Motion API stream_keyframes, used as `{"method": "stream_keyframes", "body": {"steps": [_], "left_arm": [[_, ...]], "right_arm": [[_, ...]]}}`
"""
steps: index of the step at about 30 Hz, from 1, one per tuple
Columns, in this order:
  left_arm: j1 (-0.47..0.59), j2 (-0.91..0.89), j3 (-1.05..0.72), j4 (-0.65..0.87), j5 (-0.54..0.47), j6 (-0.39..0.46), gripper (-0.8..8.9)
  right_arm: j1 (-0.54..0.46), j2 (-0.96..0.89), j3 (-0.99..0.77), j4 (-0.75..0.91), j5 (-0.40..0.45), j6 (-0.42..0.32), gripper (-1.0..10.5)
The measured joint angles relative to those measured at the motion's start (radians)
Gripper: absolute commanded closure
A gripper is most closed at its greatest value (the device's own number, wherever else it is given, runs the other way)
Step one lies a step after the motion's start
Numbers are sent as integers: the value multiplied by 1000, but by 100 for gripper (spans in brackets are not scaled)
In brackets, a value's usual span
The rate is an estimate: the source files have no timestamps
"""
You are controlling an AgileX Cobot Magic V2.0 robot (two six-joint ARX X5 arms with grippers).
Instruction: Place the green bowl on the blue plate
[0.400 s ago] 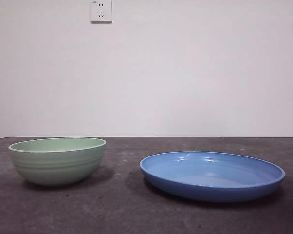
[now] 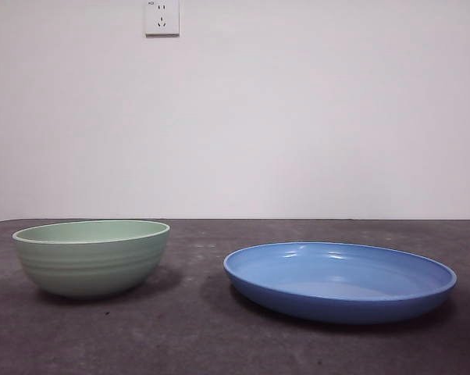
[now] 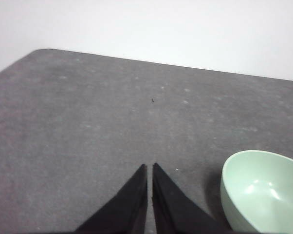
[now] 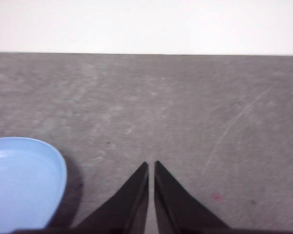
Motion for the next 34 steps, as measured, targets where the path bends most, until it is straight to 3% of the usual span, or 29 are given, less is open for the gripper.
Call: {"method": "stream_keyframes", "body": {"steps": [10, 16, 23, 29, 34], "left_arm": [[-22, 92, 196, -6, 6, -113, 797], [-26, 271, 412, -12, 95, -127, 797], [-35, 478, 695, -143, 225, -129, 797], [-78, 618, 863, -250, 317, -130, 796], [-204, 690, 930, -303, 318, -127, 797]], "right_arm": [[0, 64, 266, -35, 5, 208, 935], [0, 225, 486, -160, -86, 264, 935], [0, 427, 745, -315, -215, 274, 935], [0, 568, 917, -410, -418, 264, 935], [72, 645, 994, -511, -437, 209, 935]]}}
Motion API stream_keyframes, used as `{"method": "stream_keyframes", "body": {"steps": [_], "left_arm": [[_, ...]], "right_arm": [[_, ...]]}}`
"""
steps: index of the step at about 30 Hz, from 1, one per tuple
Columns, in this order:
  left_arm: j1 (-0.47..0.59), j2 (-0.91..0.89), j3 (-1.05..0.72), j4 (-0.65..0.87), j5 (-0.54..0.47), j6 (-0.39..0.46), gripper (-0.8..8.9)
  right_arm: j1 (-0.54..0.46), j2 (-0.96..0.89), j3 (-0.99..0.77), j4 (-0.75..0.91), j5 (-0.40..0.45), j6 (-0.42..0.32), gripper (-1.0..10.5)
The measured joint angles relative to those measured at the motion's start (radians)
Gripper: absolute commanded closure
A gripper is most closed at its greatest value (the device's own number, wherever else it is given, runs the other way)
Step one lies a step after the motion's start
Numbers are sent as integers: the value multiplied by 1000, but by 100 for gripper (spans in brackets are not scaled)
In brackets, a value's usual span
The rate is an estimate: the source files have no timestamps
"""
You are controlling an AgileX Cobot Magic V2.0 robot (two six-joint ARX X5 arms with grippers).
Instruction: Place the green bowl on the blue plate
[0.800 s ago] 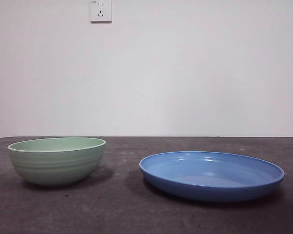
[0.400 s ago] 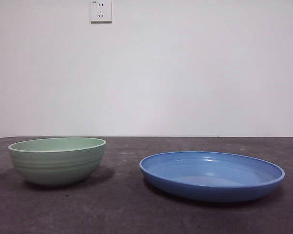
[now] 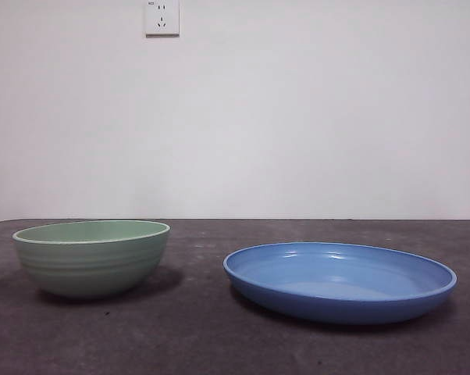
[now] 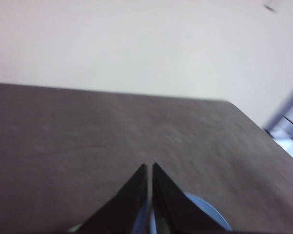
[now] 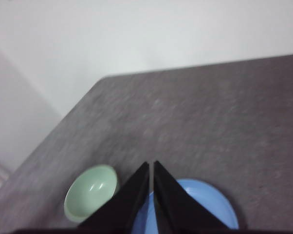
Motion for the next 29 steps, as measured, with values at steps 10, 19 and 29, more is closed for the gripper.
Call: {"method": "stream_keyframes", "body": {"steps": [10, 19, 29], "left_arm": [[-177, 86, 44, -113, 50, 51, 795], [-185, 108, 44, -156, 51, 57, 778], [-185, 109, 44, -156, 51, 88, 149]], "right_arm": [[152, 56, 39, -122, 0, -195, 935], [158, 56, 39, -198, 0, -236, 921], [158, 56, 39, -197, 0, -236, 360]]}}
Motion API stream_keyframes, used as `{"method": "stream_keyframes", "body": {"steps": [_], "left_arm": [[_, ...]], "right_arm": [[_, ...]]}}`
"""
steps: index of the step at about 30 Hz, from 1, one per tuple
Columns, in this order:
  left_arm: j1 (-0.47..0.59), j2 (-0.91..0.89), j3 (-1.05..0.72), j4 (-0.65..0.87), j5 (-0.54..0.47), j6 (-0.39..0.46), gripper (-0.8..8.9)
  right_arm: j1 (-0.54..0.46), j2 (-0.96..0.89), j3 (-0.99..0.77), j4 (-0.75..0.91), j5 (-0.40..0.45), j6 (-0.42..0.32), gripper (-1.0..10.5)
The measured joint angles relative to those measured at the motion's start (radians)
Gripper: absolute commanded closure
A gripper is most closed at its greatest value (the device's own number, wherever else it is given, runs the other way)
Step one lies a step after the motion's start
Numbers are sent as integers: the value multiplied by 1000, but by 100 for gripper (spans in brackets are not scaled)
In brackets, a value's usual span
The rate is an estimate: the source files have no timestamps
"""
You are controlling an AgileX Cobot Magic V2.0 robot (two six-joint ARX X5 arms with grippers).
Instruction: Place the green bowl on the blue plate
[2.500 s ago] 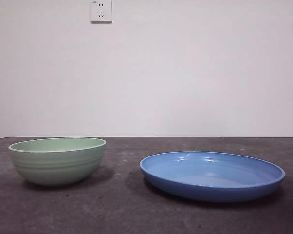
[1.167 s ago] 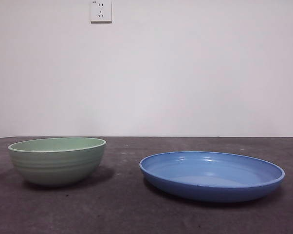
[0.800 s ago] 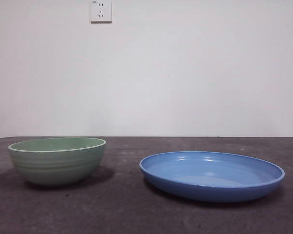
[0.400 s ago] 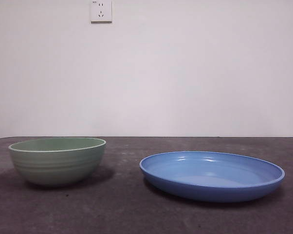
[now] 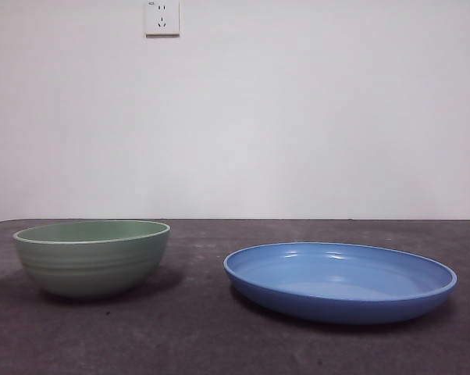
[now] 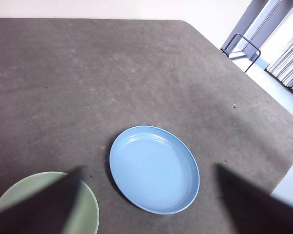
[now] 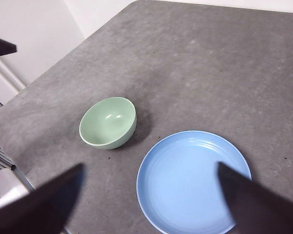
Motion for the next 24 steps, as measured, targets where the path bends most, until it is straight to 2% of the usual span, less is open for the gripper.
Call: {"method": "stream_keyframes", "body": {"steps": [12, 17, 24], "left_arm": [[1, 1, 0, -5, -8, 12, 161], [40, 47, 2, -115, -105, 15, 161], [130, 223, 2, -224, -114, 20, 161]], "right_arm": [[0, 0, 0, 0, 0, 1, 339], [0, 0, 0, 0, 0, 1, 339], [0, 0, 0, 0, 0, 9, 339]]}}
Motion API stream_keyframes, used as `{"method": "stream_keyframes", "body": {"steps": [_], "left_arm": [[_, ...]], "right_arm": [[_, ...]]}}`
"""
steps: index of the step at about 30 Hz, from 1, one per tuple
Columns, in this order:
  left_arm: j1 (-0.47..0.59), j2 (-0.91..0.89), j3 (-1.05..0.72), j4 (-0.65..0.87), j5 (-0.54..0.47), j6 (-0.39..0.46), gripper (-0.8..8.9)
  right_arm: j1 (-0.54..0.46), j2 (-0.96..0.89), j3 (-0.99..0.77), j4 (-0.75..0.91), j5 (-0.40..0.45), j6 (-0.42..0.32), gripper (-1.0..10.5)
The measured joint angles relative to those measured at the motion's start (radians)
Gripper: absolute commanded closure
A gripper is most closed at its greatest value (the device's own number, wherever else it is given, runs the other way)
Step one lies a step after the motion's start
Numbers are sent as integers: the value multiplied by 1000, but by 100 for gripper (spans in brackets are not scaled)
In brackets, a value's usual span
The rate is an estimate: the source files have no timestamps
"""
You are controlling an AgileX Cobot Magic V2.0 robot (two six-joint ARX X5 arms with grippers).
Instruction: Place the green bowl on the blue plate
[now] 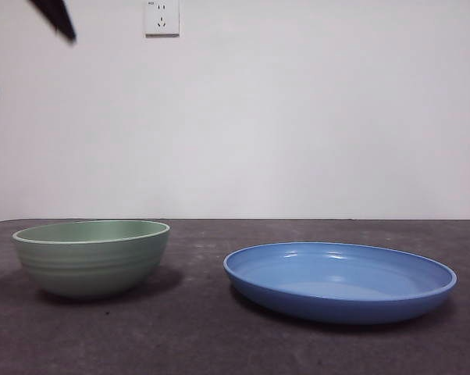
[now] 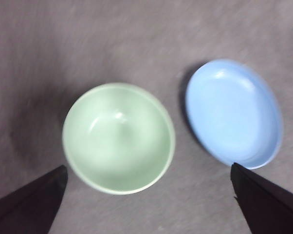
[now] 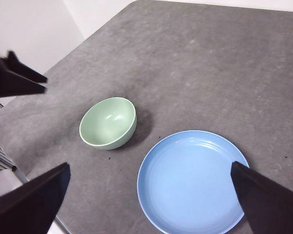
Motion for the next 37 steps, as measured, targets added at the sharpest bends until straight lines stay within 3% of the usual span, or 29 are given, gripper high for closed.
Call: {"method": "stream_keyframes", "body": {"steps": [13, 19, 30, 37], "left_arm": [[58, 385, 0, 30, -2, 22, 161], [58, 502, 8, 68, -74, 30, 166], [59, 548, 32, 111, -77, 32, 545], [59, 554, 32, 109, -77, 32, 569]], "right_arm": [[0, 0, 0, 0, -1, 11, 339], [0, 0, 0, 0, -1, 11, 339], [0, 0, 0, 0, -1, 11, 340], [0, 0, 0, 0, -1, 11, 339]]}}
